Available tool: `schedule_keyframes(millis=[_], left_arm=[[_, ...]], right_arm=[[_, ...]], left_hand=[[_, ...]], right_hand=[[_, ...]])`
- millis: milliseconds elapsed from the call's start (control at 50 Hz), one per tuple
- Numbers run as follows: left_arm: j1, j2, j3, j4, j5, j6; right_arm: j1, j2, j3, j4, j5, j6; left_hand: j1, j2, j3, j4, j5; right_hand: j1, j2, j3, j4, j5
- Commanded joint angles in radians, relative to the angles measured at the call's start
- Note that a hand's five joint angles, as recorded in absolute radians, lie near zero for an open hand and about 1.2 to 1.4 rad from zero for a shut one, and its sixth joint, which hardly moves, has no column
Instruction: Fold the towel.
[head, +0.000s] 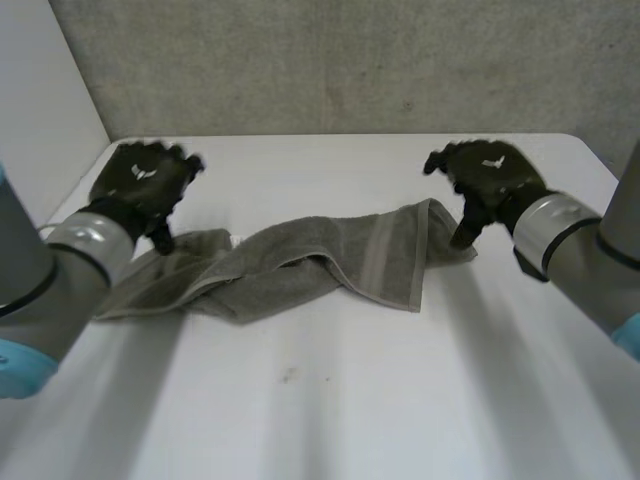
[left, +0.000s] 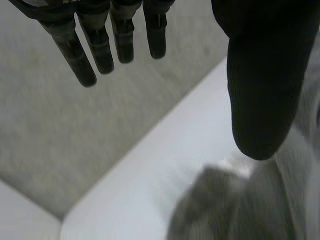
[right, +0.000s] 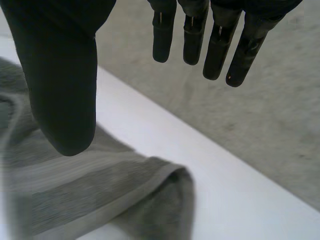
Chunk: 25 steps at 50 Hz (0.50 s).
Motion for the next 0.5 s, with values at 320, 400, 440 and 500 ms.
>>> schedule_keyframes(millis=[320, 400, 440, 500], left_arm=[[0.254, -0.161, -0.161, -0.006, 0.202, -0.074], [0.254, -0.178, -0.166, 0.016, 0.201, -0.073], [0.254, -0.184, -0.167, 0.032, 0.201, -0.073], [0.255, -0.195, -0.172, 0.068, 0.199, -0.071]], right_arm=[[0.065, 0.049, 0.125, -0.003, -0.047, 0.005], [0.067, 0.054, 0.136, -0.009, -0.048, 0.005], [0.065, 0.054, 0.139, -0.014, -0.047, 0.005], [0.065, 0.056, 0.145, -0.020, -0.048, 0.005]], left_hand=[[0.136, 0.141, 0.142, 0.140, 0.140], [0.175, 0.179, 0.180, 0.178, 0.179], [0.180, 0.185, 0.186, 0.184, 0.184], [0.227, 0.232, 0.233, 0.231, 0.231]], right_hand=[[0.104, 0.052, 0.070, 0.074, 0.078], [0.104, 0.052, 0.070, 0.074, 0.078], [0.104, 0.052, 0.070, 0.074, 0.078], [0.104, 0.052, 0.070, 0.074, 0.078]])
